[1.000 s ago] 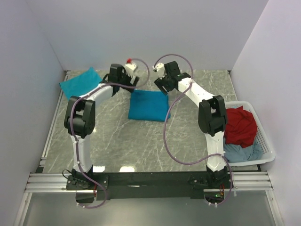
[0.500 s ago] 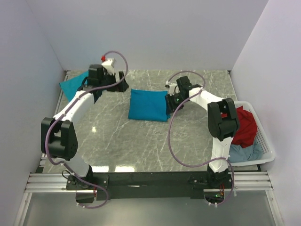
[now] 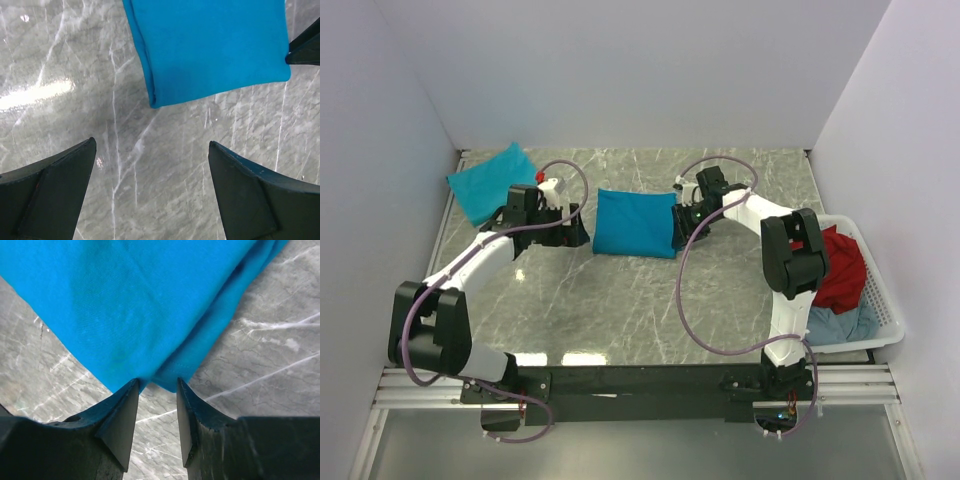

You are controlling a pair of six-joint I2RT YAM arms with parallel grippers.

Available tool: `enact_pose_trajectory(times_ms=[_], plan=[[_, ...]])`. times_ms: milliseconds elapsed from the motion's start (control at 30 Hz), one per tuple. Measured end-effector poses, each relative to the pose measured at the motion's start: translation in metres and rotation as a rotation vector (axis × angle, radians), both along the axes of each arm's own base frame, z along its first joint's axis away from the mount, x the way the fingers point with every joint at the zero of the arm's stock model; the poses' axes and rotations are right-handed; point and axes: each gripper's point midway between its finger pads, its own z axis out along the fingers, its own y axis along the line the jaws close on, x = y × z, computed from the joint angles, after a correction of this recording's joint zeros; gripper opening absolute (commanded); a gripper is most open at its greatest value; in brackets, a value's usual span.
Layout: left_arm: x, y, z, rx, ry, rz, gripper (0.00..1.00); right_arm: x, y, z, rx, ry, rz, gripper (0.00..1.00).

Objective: Fold and stack the t-shirts
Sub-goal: Fold the tshirt

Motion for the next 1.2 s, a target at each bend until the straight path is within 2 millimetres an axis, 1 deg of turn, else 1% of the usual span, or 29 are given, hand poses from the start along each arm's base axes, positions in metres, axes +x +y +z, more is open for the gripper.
enact_pose_trajectory(times_ms=[67, 133, 233, 267, 300, 367, 400, 500, 633, 767, 800, 867, 900, 933, 1000, 1133, 1200], plan=[[0.001, -0.001, 0.002, -0.004, -0.012, -0.001, 0.99, 0.0, 0.0, 0.001, 0.013, 0.005, -0.004, 0.43], [0.002, -0.002, -0.001, -0.009, -0.004, -0.007, 0.99, -0.001, 0.003, 0.003, 0.033, 0.015, -0.001, 0.38], [0.0, -0.004, -0.009, -0.013, 0.023, -0.017, 0.99, -0.003, 0.007, 0.003, 0.063, 0.033, 0.003, 0.22], [0.0, -0.005, -0.011, -0.014, 0.03, -0.019, 0.99, -0.004, 0.008, 0.003, 0.069, 0.04, 0.004, 0.19], [0.0, -0.005, -0.013, -0.015, 0.036, -0.021, 1.0, -0.004, 0.009, 0.003, 0.074, 0.045, 0.003, 0.12], [-0.001, -0.006, -0.014, -0.019, 0.042, -0.025, 1.0, -0.005, 0.009, 0.003, 0.083, 0.051, 0.005, 0.02], [-0.001, -0.007, -0.014, -0.024, 0.044, -0.028, 1.0, -0.005, 0.01, 0.004, 0.089, 0.052, 0.006, 0.0], [-0.001, -0.014, -0.012, -0.062, 0.05, -0.041, 1.0, -0.004, 0.008, 0.004, 0.083, 0.049, -0.001, 0.0], [0.003, -0.023, -0.018, -0.125, 0.101, -0.027, 0.99, 0.001, -0.004, 0.005, 0.041, 0.019, -0.034, 0.0], [0.024, -0.028, -0.027, -0.148, 0.159, 0.021, 0.99, 0.007, -0.014, 0.007, -0.001, -0.012, -0.062, 0.0], [0.031, -0.029, -0.028, -0.15, 0.167, 0.038, 1.0, 0.008, -0.016, 0.007, -0.01, -0.015, -0.066, 0.02], [0.044, -0.031, -0.03, -0.155, 0.175, 0.062, 0.99, 0.008, -0.018, 0.006, -0.025, -0.014, -0.072, 0.1], [0.05, -0.032, -0.032, -0.156, 0.18, 0.072, 0.99, 0.009, -0.02, 0.006, -0.033, -0.014, -0.073, 0.24], [0.055, -0.033, -0.033, -0.161, 0.186, 0.082, 0.99, 0.01, -0.02, 0.006, -0.039, -0.015, -0.077, 0.31], [0.062, -0.035, -0.038, -0.17, 0.202, 0.095, 0.99, 0.014, -0.023, 0.008, -0.054, -0.031, -0.077, 0.43], [0.061, -0.035, -0.05, -0.174, 0.244, 0.113, 0.99, 0.021, -0.025, 0.012, -0.056, -0.054, -0.079, 0.56], [0.061, -0.035, -0.051, -0.171, 0.247, 0.117, 0.99, 0.023, -0.025, 0.014, -0.042, -0.054, -0.082, 0.57]])
